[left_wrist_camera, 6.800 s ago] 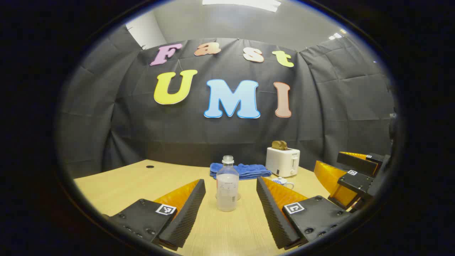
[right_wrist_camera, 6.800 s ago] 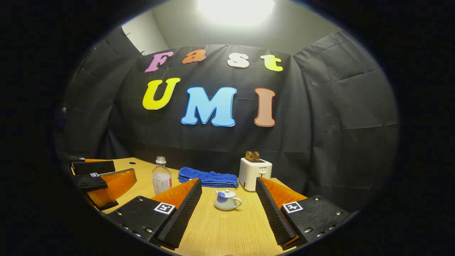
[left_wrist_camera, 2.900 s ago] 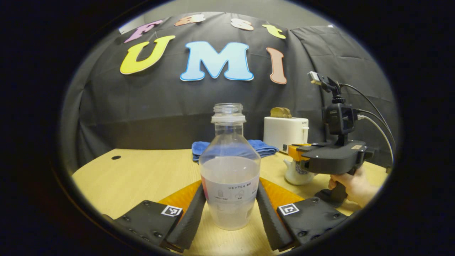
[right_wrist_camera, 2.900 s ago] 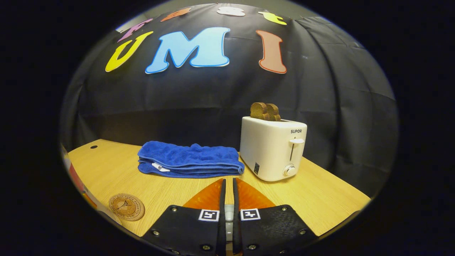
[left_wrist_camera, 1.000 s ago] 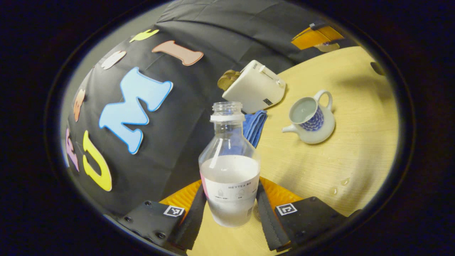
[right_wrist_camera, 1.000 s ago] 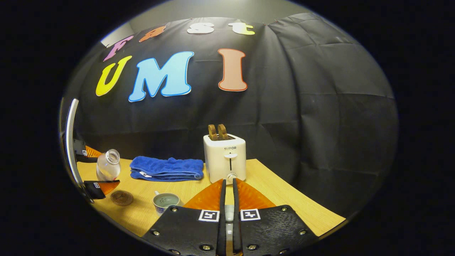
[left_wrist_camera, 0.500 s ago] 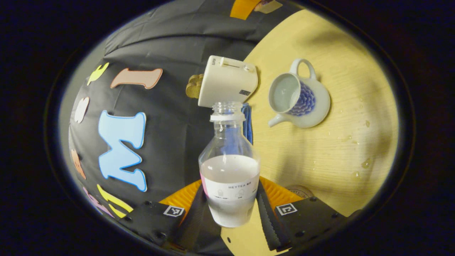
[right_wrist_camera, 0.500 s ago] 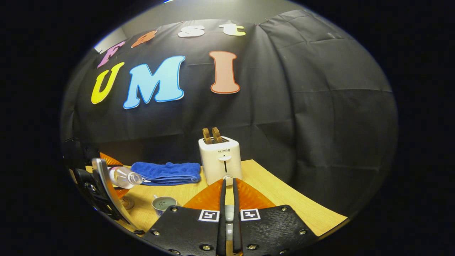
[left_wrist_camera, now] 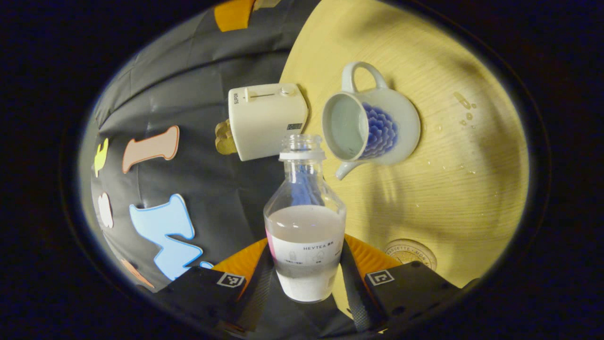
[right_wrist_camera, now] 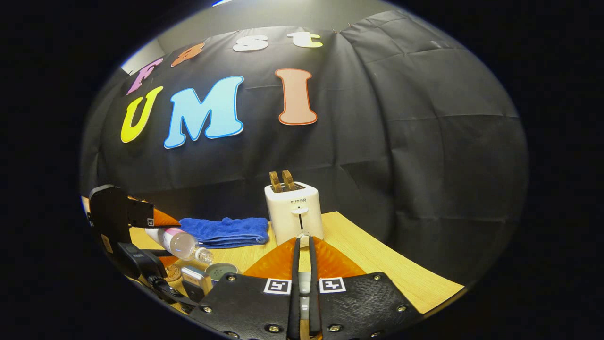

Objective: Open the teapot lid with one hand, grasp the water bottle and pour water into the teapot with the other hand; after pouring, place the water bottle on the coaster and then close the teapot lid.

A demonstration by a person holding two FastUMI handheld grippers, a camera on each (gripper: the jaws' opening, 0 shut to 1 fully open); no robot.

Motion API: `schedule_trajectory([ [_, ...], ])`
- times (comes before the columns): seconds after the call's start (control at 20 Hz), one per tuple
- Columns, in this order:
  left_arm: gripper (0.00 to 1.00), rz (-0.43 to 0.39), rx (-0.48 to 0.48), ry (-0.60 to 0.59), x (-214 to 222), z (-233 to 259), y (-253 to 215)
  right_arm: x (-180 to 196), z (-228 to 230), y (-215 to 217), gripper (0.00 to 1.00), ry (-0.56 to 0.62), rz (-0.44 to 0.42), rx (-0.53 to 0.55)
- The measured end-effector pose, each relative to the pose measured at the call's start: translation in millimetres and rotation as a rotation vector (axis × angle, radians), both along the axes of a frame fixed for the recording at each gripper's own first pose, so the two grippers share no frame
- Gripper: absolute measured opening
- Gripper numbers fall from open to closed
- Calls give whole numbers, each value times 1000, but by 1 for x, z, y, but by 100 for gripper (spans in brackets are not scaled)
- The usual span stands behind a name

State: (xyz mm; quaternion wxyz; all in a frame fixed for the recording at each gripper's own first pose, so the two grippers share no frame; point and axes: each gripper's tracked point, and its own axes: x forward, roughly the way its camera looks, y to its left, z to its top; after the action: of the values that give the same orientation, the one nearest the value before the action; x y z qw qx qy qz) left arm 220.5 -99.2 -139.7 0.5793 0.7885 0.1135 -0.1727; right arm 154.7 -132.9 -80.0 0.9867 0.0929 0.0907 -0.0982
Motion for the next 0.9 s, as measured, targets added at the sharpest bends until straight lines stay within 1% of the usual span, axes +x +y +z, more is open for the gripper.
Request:
schedule_trajectory([
  [0.1,84,-12,48,3,-2,-9,-4,-1,2,0,7,-5,0,2],
  [0.2,84,-29,115,-5,-2,-12,-9,-1,3,0,7,-12,1,4],
  [0.3,84,-44,170,-16,-3,-4,-8,-1,4,-1,7,-16,0,9],
  [0.45,84,-54,223,-30,-5,-1,-10,-2,3,-2,7,-15,-4,19],
  [0.6,84,-63,254,-27,-7,-2,-14,-2,3,-2,7,-19,-1,30],
  [0.7,84,-82,295,-43,-6,2,-14,-2,5,-4,7,-24,-6,28],
  [0.9,84,-92,364,-57,-6,3,-16,-2,5,-5,7,-25,-11,24],
])
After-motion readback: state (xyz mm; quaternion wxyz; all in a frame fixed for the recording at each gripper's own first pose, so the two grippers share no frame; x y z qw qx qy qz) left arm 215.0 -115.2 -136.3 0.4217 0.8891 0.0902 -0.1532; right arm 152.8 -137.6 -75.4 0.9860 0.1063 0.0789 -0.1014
